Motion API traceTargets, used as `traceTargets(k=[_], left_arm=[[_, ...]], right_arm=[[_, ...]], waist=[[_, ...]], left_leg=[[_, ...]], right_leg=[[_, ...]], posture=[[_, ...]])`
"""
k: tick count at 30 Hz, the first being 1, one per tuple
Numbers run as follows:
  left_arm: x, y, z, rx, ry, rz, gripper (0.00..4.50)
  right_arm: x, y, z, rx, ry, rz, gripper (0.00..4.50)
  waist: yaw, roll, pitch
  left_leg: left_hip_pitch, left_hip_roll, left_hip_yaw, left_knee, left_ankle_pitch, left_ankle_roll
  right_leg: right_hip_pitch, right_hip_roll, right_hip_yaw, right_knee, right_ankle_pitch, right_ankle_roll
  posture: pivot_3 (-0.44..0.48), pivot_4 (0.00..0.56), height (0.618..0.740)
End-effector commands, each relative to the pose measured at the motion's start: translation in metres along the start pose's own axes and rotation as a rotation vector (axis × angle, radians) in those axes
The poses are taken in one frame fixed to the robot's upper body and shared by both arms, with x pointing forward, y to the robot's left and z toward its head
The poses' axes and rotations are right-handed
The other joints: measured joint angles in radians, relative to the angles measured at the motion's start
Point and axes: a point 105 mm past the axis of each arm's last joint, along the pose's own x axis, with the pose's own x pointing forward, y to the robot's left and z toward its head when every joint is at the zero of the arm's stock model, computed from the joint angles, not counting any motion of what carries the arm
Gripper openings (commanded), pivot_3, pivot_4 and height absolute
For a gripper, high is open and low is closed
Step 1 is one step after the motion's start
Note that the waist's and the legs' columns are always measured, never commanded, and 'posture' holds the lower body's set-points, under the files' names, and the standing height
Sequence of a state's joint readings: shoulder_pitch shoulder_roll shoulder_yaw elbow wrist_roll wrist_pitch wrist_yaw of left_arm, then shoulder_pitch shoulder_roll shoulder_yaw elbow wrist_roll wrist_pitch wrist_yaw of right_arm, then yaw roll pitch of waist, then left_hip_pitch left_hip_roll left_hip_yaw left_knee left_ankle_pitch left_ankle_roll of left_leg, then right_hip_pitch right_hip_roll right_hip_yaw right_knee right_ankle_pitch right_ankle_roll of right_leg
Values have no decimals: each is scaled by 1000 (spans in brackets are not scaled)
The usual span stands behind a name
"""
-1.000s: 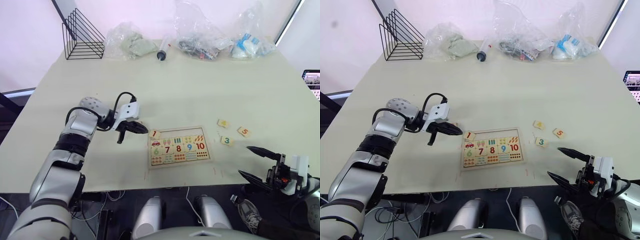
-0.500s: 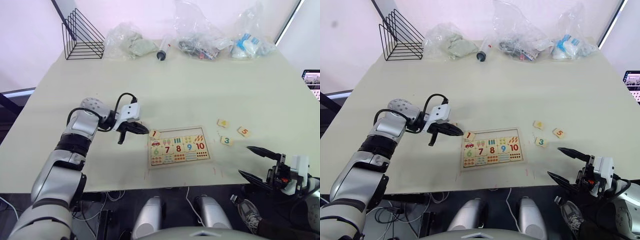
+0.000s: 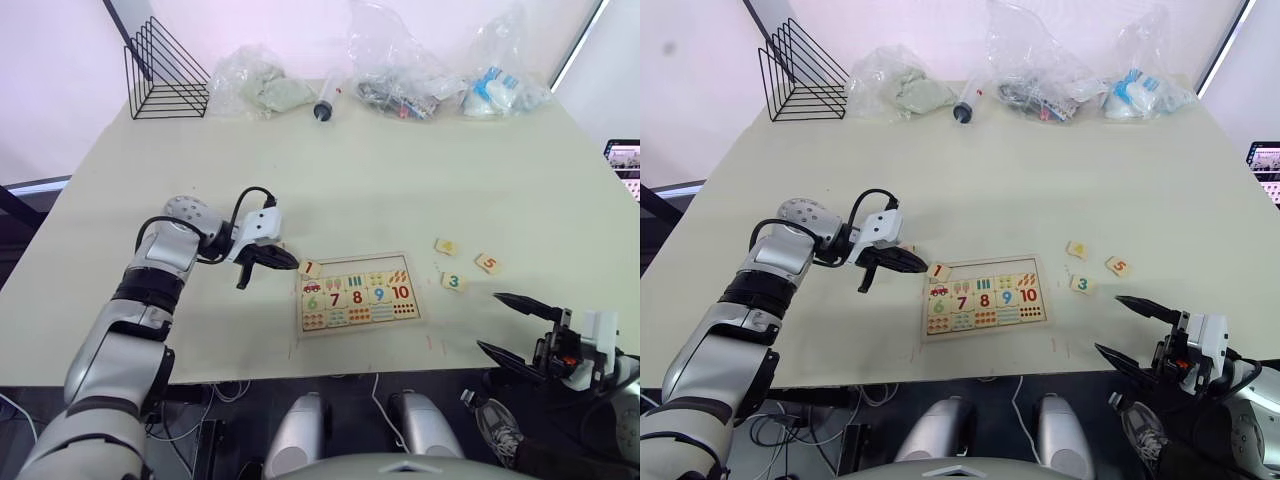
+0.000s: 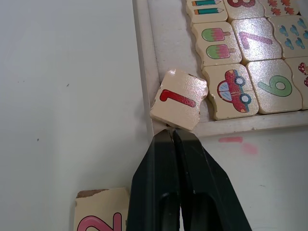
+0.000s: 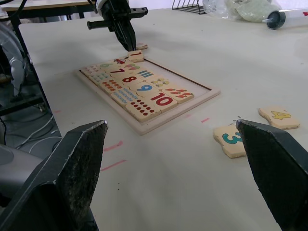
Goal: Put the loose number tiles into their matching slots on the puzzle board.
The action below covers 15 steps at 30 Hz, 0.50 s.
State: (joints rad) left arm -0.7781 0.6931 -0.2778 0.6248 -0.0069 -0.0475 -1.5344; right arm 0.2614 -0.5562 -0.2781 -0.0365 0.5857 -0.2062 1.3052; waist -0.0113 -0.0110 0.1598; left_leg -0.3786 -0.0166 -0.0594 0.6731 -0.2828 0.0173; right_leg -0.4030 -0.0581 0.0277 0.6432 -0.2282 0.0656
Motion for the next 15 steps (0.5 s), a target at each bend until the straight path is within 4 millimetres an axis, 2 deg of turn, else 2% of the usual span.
traceTargets(k=[1,15], left_arm=[[-1,-1,5,27,-5,-17,80],[1,-5,4,30,-8,-47,80]], right_arm=[[-2,-1,9,-38,-15,3,4500],[-1,-1,8,-36,-14,5,4500]], waist=[[0,0,0],[0,0,0]], left_leg=[[0,0,0,0,0,0],[0,0,0,0,0,0]], right_leg=[[0,0,0,0,0,0],[0,0,0,0,0,0]], posture=[[0,150,740],[0,150,740]])
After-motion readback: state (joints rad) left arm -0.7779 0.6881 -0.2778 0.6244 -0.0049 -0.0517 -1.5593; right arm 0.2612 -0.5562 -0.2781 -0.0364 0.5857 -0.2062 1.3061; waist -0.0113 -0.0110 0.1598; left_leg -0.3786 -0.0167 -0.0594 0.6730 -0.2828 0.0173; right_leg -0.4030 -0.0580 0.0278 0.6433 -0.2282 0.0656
